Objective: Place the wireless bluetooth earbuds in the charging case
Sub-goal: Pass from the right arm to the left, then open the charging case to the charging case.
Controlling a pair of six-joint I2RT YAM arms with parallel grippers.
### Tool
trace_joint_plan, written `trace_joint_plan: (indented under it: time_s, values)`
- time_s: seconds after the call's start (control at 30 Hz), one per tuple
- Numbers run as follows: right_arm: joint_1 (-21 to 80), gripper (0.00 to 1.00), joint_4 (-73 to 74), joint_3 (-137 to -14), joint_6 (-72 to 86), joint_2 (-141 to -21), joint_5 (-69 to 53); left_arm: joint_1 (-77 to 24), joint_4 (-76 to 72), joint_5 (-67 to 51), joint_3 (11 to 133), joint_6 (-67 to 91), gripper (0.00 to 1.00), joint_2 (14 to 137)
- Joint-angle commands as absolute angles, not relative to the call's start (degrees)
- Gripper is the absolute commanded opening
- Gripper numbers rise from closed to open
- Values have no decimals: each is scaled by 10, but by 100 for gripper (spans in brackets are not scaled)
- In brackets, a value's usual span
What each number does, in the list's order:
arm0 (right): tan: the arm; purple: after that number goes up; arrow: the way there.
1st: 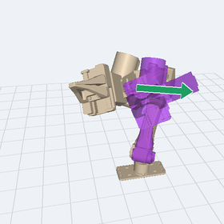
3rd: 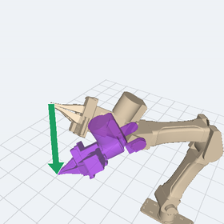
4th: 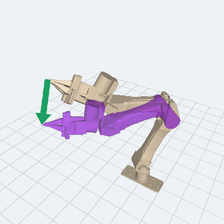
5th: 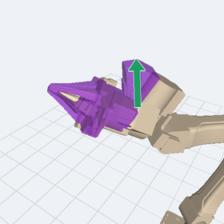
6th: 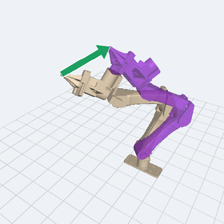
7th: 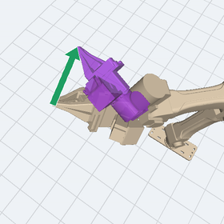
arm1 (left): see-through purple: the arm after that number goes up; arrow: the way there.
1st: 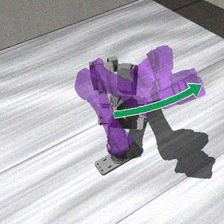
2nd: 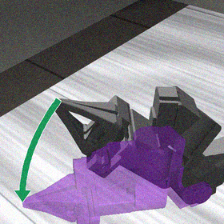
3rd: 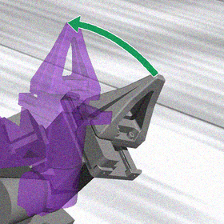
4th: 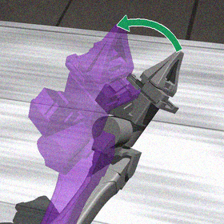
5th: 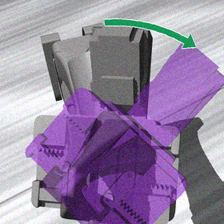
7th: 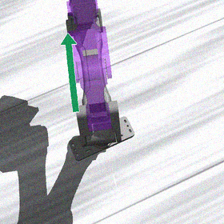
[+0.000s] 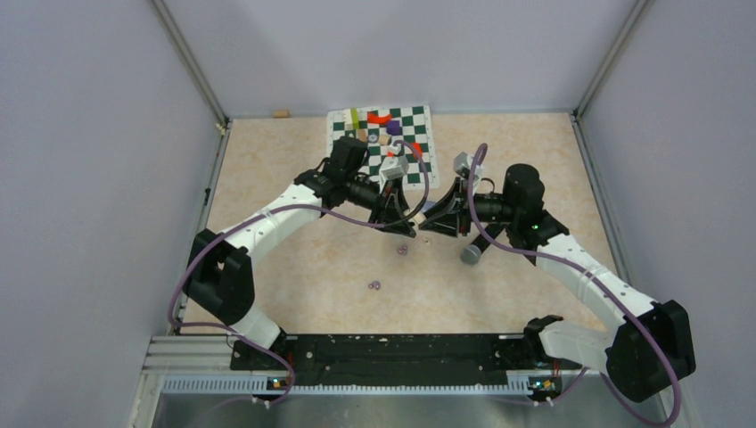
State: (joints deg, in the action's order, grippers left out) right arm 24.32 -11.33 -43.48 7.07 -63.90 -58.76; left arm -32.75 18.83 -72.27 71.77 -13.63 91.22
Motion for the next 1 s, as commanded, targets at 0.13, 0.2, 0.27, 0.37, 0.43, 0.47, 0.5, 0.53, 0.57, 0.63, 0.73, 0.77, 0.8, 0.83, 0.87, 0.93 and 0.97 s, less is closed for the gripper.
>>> trace_joint_plan:
  time_s: [0.13,0.2,0.27,0.37,0.43,0.47,0.5,0.53,0.57,0.63,0.73,0.77,0.8,0.83,0.87,0.93,0.97]
  values:
    - [249,21,-140,-427,58,-634,-584,-330,174,-741,715,-146,7,889]
    - [249,32,-141,-428,61,-631,-579,-331,189,-742,715,-170,0,887]
    - [249,46,-141,-430,63,-628,-573,-332,209,-741,715,-194,0,884]
    - [247,57,-136,-432,60,-624,-557,-333,239,-743,715,-227,0,880]
    - [244,58,-134,-433,58,-624,-544,-334,249,-742,714,-240,0,878]
    - [241,58,-133,-434,58,-623,-540,-334,254,-742,714,-246,0,878]
    - [239,58,-132,-434,58,-623,-536,-336,258,-741,714,-250,0,878]
    - [237,59,-130,-435,56,-621,-528,-337,259,-739,714,-252,0,878]
    - [236,59,-128,-435,52,-620,-514,-337,260,-738,714,-253,0,878]
    - [236,59,-126,-434,46,-617,-482,-337,261,-739,714,-254,0,879]
    - [234,59,-121,-436,36,-609,-457,-337,263,-739,714,-257,0,878]
    - [232,59,-120,-436,35,-605,-454,-337,266,-738,714,-259,0,879]
    - [231,59,-120,-436,32,-600,-453,-337,267,-738,713,-261,0,879]
    - [231,60,-119,-436,29,-595,-450,-337,267,-738,712,-261,0,879]
    - [230,60,-118,-437,29,-591,-447,-337,268,-738,712,-262,0,879]
    - [227,61,-114,-439,27,-584,-447,-338,269,-737,711,-265,0,879]
    - [226,62,-111,-442,25,-581,-446,-338,269,-737,712,-265,0,879]
